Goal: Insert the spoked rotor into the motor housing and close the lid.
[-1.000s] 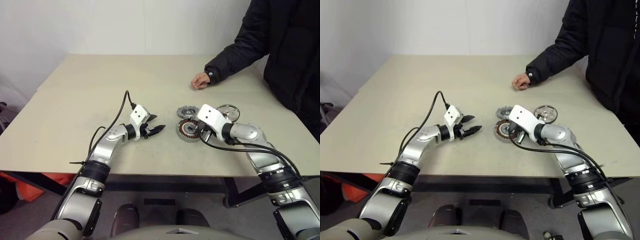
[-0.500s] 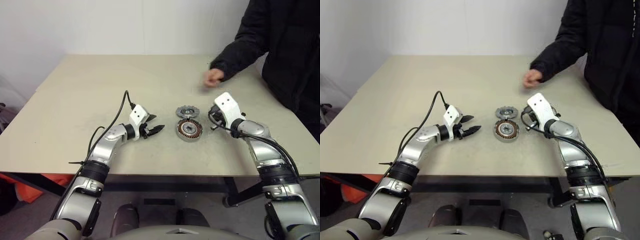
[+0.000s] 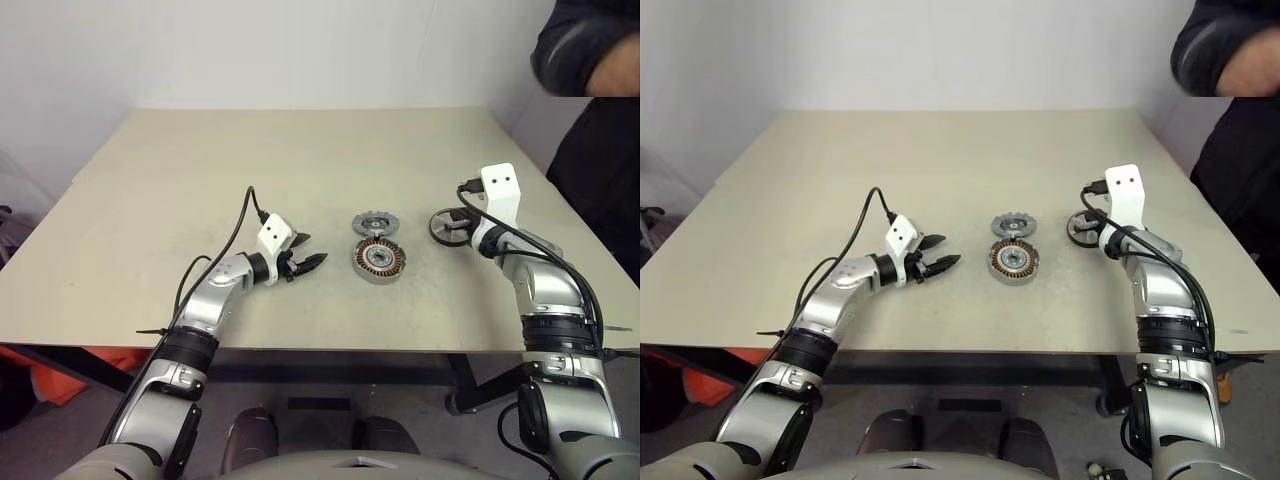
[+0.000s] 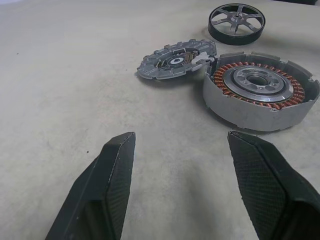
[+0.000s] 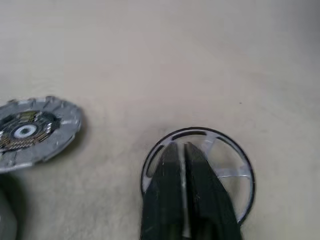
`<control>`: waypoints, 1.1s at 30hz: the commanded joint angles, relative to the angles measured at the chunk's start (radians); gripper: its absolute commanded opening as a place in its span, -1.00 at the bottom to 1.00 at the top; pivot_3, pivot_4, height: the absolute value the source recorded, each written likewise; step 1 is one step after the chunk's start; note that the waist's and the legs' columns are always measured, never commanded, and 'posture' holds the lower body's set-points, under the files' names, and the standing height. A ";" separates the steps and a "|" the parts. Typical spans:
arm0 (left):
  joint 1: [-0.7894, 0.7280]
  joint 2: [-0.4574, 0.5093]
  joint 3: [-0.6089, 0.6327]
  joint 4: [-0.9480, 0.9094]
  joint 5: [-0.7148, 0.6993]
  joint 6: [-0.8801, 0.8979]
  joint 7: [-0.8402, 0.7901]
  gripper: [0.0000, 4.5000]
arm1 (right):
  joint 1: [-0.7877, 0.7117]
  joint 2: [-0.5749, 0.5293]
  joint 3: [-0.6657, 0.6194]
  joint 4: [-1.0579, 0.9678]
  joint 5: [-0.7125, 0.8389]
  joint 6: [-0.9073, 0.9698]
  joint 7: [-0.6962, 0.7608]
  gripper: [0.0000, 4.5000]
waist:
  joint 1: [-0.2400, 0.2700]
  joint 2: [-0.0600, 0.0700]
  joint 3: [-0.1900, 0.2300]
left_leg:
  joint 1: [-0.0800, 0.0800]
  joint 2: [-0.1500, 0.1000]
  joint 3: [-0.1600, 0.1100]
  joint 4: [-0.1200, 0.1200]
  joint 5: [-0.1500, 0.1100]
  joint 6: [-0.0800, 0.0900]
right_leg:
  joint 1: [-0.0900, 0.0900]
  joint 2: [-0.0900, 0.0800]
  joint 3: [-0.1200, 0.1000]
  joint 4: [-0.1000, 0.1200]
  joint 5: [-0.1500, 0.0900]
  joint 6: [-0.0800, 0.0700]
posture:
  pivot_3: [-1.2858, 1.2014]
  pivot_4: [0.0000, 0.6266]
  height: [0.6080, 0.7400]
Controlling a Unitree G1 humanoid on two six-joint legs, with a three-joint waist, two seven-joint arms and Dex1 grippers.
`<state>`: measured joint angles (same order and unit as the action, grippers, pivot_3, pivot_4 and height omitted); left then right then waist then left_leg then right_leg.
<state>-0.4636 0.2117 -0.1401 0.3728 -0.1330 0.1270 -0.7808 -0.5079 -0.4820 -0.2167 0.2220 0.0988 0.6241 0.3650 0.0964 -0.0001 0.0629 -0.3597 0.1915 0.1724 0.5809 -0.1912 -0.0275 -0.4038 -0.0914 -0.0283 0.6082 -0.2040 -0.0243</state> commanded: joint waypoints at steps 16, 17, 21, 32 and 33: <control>-0.011 0.008 -0.001 -0.022 -0.004 -0.021 -0.015 0.38 | -0.019 0.081 -0.402 0.037 0.323 0.350 -0.157 -0.14 | 0.000 0.002 -0.001 | 0.001 0.000 0.000 -0.001 0.001 -0.001 | 0.000 0.000 0.000 0.000 0.000 0.000 | 0.03 -1.00 1.00; -0.012 0.009 -0.002 -0.021 -0.003 -0.022 -0.017 0.38 | -0.019 0.090 -0.414 0.048 0.338 0.356 -0.159 -0.14 | 0.000 0.002 -0.001 | 0.001 0.000 0.000 -0.001 0.001 -0.001 | 0.000 0.000 0.000 0.000 0.000 0.000 | 0.03 -1.00 1.00; -0.016 0.014 -0.004 -0.022 0.001 -0.022 -0.020 0.38 | -0.027 0.122 -0.458 0.096 0.391 0.360 -0.175 -0.14 | 0.000 0.003 -0.001 | 0.001 0.000 0.000 -0.001 0.001 -0.002 | 0.000 0.000 0.000 0.000 0.000 0.000 | 0.03 -1.00 1.00; -0.004 0.031 -0.014 -0.034 0.009 -0.024 -0.016 0.38 | -0.076 0.172 -0.479 0.171 0.499 0.257 -0.137 -0.14 | -0.001 0.004 -0.002 | 0.002 0.000 0.000 -0.002 0.001 -0.002 | 0.000 0.000 0.000 0.000 0.000 0.000 | 0.03 -1.00 1.00; -0.003 0.031 -0.015 -0.035 0.010 -0.024 -0.015 0.38 | -0.078 0.173 -0.470 0.174 0.499 0.252 -0.137 -0.14 | 0.000 0.004 -0.002 | 0.002 0.000 0.000 -0.002 0.001 -0.002 | 0.000 0.000 0.000 0.000 0.000 0.000 | 0.03 -1.00 1.00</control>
<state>-0.4593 0.2342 -0.1583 0.3715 -0.1277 0.1199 -0.7976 -0.5511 -0.3027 -0.6918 0.4127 0.5707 0.9029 0.2167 0.0963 0.0038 0.0612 -0.3582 0.1914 0.1727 0.5793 -0.1898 -0.0300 -0.4036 -0.0915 -0.0282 0.6081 -0.2040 -0.0243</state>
